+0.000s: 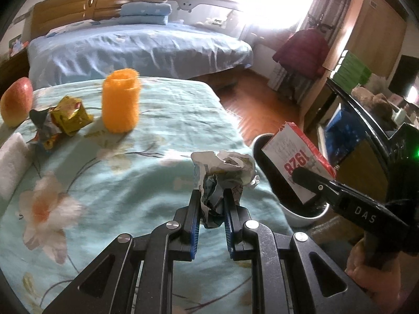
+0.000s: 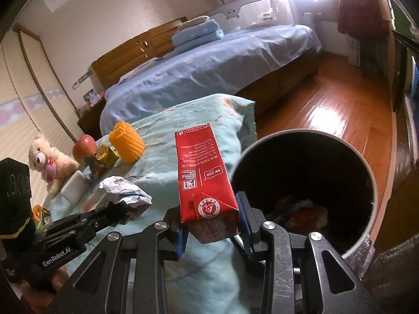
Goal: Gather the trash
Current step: 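Carry the carton and wrapper over the trash bin and open both tools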
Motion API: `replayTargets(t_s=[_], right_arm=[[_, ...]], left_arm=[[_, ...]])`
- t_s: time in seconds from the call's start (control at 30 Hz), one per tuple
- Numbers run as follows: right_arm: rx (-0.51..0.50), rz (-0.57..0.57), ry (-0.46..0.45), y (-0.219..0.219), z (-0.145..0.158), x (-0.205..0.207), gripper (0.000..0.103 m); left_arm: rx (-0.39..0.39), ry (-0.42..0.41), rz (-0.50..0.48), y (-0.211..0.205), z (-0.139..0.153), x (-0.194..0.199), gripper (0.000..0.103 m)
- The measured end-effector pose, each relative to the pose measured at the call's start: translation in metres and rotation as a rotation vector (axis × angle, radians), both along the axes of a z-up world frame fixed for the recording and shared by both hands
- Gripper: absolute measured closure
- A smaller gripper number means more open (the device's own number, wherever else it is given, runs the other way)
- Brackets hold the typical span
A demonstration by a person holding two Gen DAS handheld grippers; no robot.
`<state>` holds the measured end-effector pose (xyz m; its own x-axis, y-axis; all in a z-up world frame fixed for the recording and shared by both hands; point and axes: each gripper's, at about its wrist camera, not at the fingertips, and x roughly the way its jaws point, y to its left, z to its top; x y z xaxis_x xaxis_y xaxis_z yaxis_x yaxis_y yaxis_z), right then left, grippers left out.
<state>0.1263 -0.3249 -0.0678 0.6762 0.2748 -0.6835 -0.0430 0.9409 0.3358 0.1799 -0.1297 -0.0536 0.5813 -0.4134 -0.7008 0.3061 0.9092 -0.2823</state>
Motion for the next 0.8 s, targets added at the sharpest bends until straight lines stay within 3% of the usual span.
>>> replayTargets(t_s=[0.8], right_arm=[[-0.02,-0.135,0.013,-0.062,-0.004,-0.027,0.07]], left_arm=[[0.01,-0.003,-0.092,-0.063,0.006,0.004,0.088]])
